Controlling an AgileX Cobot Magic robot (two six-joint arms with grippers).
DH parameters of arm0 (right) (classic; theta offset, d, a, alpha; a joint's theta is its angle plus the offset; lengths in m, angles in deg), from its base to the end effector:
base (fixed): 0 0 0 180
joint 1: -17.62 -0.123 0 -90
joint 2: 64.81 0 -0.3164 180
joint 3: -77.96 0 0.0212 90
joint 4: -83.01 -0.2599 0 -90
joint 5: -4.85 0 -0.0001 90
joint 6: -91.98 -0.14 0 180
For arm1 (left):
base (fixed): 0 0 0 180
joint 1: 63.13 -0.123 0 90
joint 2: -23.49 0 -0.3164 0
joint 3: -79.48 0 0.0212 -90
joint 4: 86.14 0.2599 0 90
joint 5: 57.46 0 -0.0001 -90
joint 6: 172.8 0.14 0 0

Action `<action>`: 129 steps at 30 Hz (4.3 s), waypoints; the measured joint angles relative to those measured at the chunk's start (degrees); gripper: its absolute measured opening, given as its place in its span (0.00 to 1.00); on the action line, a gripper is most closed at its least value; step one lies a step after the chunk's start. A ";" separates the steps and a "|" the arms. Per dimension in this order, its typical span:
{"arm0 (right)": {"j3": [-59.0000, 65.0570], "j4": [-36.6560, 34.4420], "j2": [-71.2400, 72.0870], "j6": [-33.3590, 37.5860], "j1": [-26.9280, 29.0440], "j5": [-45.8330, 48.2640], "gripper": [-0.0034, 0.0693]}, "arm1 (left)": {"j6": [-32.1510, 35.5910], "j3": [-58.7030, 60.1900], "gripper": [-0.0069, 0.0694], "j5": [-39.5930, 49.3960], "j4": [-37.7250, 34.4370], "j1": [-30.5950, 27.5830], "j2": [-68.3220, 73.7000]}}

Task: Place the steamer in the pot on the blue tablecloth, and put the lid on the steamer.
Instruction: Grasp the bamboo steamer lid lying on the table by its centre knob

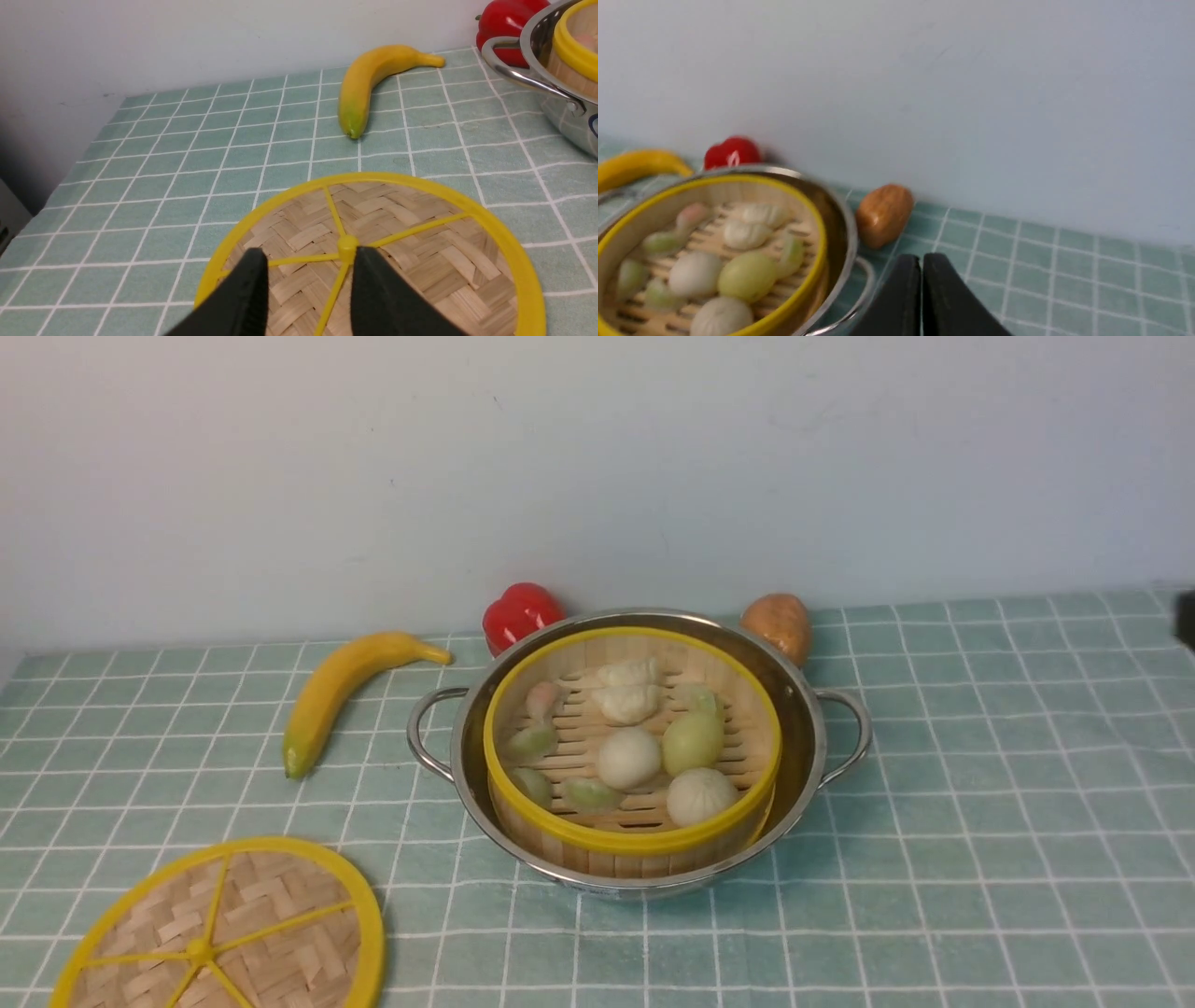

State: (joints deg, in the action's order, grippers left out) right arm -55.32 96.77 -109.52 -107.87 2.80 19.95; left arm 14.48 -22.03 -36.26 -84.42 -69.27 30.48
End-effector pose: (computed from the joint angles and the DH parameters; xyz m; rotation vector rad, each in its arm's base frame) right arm 0.1663 0.0350 0.3214 -0.0907 1.8541 0.2022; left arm 0.0768 0.0098 0.1629 0.0371 1.8658 0.1916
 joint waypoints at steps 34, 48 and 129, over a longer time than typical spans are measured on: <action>31.67 -0.46 37.40 -1.79 10.05 3.86 0.21 | 0.06 0.00 0.41 0.00 0.00 0.00 0.00; 31.69 -14.08 37.45 20.45 10.05 5.97 0.27 | 0.00 0.00 0.41 0.00 0.00 0.00 0.00; 31.75 -14.51 37.45 21.61 10.05 6.31 0.38 | 2.07 -53.86 0.41 36.17 -2.92 0.00 84.97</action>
State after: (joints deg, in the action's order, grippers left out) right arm -23.57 82.27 -72.07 -86.26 12.86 26.26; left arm 16.56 -75.89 -0.09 -87.35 -69.27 115.46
